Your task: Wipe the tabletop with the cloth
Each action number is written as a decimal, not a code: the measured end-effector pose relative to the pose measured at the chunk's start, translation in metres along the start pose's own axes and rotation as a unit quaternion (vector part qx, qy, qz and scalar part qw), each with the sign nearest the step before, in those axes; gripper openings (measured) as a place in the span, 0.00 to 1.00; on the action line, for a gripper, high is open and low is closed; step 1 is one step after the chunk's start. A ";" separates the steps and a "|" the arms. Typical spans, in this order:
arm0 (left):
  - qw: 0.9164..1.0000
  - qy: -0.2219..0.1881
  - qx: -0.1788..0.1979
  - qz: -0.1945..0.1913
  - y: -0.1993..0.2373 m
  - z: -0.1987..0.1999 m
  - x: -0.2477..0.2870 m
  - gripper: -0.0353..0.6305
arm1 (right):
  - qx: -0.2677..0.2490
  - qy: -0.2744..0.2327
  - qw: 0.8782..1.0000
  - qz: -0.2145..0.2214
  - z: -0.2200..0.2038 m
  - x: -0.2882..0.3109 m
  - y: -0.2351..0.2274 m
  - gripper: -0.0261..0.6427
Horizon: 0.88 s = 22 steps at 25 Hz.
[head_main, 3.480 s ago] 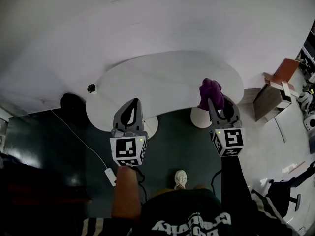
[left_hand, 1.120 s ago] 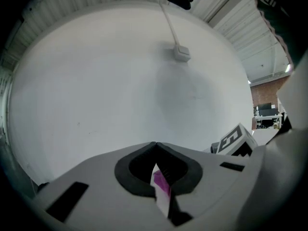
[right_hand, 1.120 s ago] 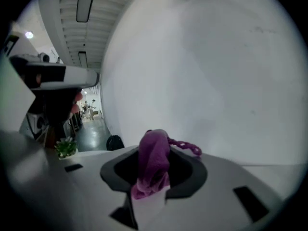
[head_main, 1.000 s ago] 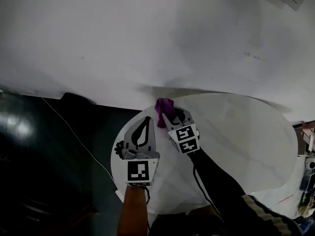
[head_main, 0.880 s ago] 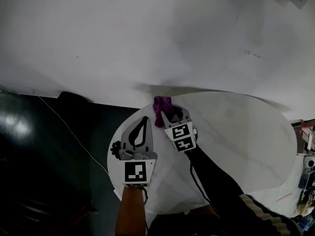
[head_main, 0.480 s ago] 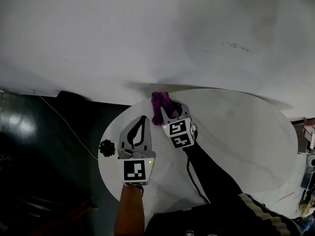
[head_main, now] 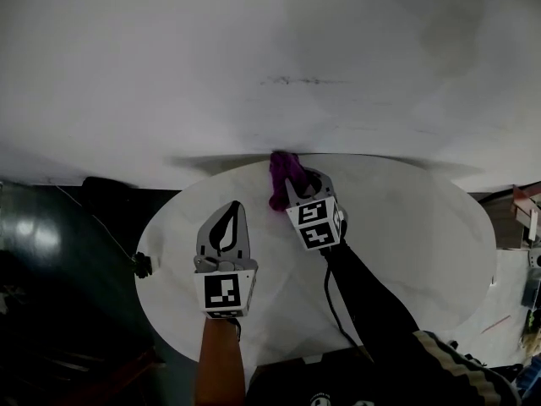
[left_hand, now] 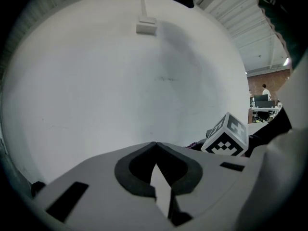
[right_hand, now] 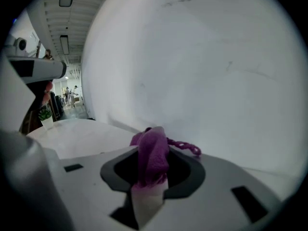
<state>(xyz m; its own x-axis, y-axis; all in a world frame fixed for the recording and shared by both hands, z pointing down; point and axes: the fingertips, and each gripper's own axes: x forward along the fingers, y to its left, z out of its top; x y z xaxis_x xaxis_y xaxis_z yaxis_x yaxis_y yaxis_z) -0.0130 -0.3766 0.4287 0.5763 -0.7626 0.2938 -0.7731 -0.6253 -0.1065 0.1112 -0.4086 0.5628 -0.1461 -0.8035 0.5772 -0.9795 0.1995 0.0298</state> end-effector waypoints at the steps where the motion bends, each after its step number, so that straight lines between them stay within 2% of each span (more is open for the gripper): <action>1: 1.000 0.001 -0.001 -0.004 -0.011 0.001 0.005 0.05 | 0.003 0.003 1.000 -0.007 -0.005 -0.005 -0.014 0.23; 6: 1.000 0.002 -0.006 -0.020 -0.064 0.009 0.033 0.05 | 0.011 0.013 0.999 -0.038 -0.031 -0.037 -0.083 0.23; 11: 0.999 -0.005 -0.002 -0.051 -0.128 0.027 0.066 0.05 | 0.010 0.023 0.998 -0.062 -0.057 -0.072 -0.142 0.22; 22: 0.993 -0.012 0.005 -0.115 -0.260 0.048 0.109 0.05 | 0.051 0.043 0.986 -0.151 -0.133 -0.173 -0.288 0.22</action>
<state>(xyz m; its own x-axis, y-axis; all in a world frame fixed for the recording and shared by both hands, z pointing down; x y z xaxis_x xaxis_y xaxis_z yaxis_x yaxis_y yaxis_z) 0.2634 -0.3056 0.4434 0.7431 -0.6034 0.2893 -0.6180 -0.7847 -0.0494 0.4371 -0.2522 0.5629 0.1631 -0.7667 0.6210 -0.9859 -0.1026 0.1323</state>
